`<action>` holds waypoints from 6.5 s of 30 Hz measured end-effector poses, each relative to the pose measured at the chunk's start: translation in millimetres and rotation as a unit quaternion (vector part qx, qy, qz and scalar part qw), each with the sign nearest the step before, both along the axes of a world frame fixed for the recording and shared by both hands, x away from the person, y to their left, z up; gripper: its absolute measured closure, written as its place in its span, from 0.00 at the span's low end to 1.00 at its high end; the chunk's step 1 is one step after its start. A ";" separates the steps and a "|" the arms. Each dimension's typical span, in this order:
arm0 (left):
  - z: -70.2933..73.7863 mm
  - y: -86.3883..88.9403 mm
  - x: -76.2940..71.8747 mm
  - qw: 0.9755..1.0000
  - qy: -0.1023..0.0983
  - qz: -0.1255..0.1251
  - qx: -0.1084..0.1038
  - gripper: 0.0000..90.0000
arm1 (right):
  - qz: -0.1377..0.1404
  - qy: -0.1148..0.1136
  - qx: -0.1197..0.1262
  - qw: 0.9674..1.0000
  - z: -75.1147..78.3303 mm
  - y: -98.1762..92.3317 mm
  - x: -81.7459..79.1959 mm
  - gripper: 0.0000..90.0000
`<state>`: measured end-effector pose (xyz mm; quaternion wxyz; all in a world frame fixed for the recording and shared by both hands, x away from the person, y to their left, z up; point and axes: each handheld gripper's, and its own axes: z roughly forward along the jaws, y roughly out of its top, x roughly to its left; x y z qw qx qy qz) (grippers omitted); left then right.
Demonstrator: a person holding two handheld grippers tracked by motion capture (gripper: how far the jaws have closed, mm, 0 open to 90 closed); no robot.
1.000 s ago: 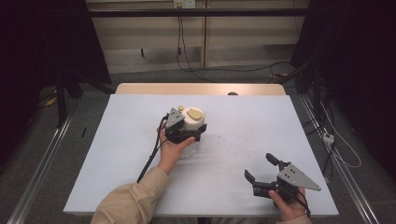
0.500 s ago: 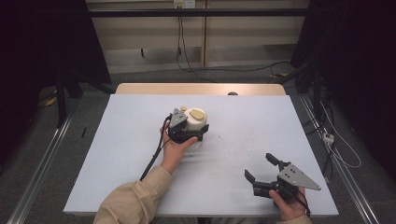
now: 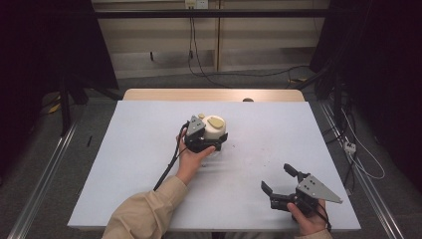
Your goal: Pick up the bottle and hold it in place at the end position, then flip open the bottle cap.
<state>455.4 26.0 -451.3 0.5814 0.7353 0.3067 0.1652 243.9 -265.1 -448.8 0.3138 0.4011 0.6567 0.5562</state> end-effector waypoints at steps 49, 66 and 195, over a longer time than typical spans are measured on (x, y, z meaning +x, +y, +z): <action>-6.9 5.3 -2.4 0.999 0.001 -0.031 0.014 0.06 | 0.010 0.013 -0.014 1.000 -3.1 8.9 5.2 0.05; -7.8 5.5 -2.7 0.999 0.002 -0.030 0.013 0.06 | 0.007 0.039 -0.005 0.999 -2.4 13.5 15.9 0.04; -7.5 4.6 -4.9 1.000 -0.002 -0.024 0.017 0.06 | 0.070 0.136 -0.048 0.987 60.2 107.7 140.2 1.00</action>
